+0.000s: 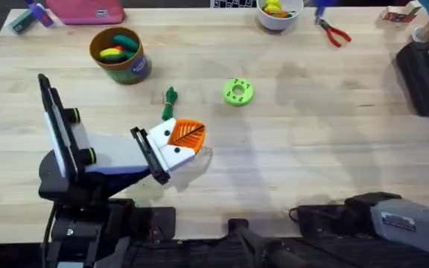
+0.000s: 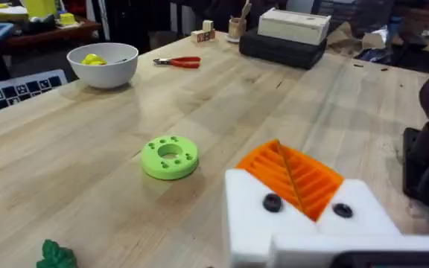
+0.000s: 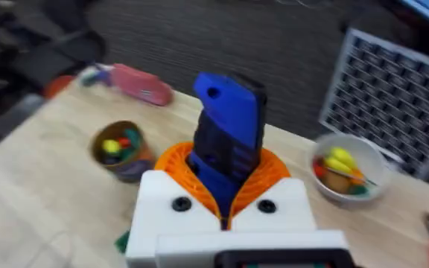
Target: Pick up the gripper from the table and insert it into the empty holder that is missing its gripper. Then pick up a screw, insert it into the mounting hole, and use the screwdriver to tighten it. Finally, clean up the table by picking up the vegetable and placing it into the bucket.
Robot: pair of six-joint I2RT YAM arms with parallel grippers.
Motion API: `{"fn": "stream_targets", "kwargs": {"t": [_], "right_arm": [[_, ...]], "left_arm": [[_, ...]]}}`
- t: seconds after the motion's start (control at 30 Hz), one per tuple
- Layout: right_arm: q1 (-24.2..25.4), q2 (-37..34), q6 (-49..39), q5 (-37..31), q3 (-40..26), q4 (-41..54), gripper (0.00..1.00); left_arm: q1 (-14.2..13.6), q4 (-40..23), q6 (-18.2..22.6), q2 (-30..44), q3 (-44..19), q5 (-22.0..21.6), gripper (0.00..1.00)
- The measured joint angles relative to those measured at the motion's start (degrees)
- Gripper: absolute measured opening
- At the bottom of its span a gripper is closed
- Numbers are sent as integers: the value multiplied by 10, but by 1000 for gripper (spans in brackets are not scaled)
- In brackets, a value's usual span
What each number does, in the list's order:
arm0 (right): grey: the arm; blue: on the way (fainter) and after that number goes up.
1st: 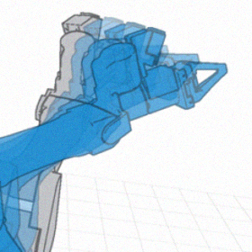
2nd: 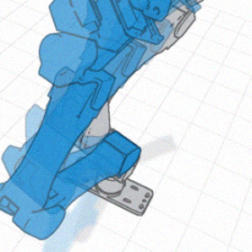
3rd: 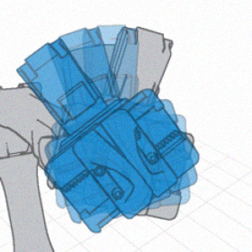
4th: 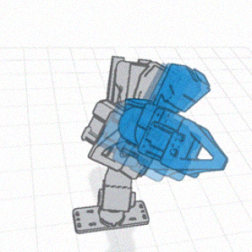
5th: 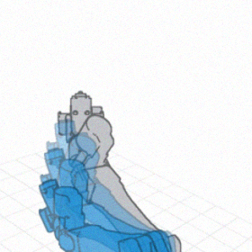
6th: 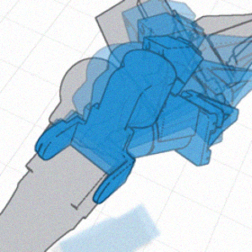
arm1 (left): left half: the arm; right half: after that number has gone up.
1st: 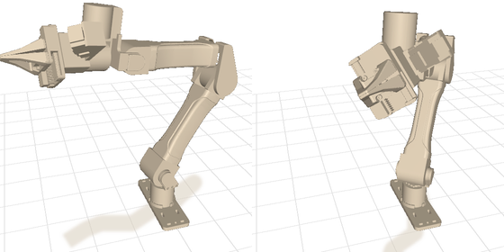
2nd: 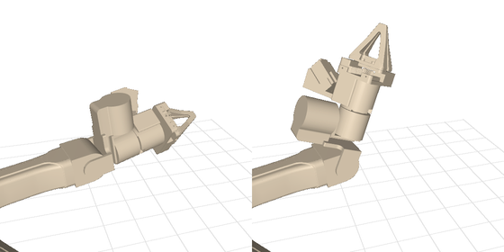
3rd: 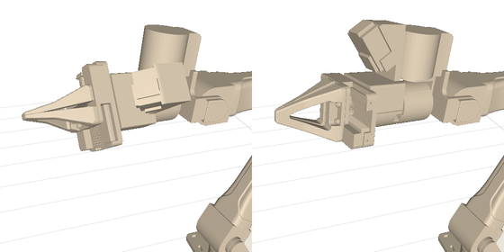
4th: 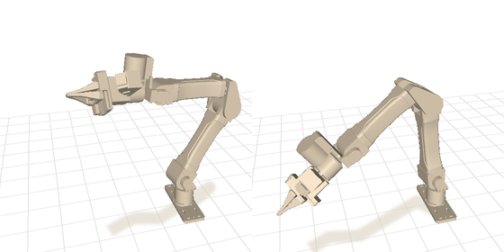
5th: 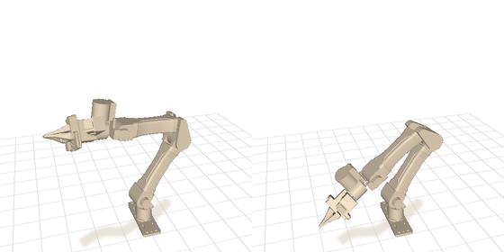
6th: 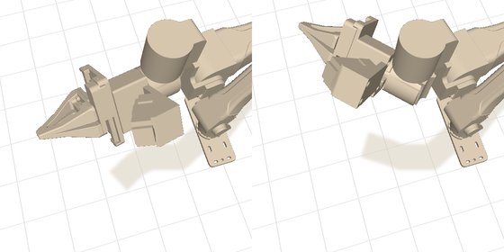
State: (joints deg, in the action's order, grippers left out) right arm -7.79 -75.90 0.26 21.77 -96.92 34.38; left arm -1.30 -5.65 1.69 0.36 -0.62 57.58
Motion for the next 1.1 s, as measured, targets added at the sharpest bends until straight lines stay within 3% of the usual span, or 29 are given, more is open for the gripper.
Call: {"fn": "stream_targets", "kwargs": {"t": [0.23, 0.33, 0.57, 0.77, 1.1], "right_arm": [[-83, 68, 9, 67, 28, -50, 24], [-110, 106, 26, 87, 89, -124, 24], [-147, 163, 117, 115, 290, -399, 24], [-170, 135, 216, 190, 410, -654, 24], [-271, 27, 266, 289, 422, -838, 24]], "left_arm": [[0, 0, 0, 0, 0, 0, 16], [0, 0, 0, 0, 0, 0, 16], [0, 0, 0, 0, 0, 0, 16], [0, 0, 0, 0, 0, 0, 16], [0, 0, 0, 0, 0, 0, 16]]}}
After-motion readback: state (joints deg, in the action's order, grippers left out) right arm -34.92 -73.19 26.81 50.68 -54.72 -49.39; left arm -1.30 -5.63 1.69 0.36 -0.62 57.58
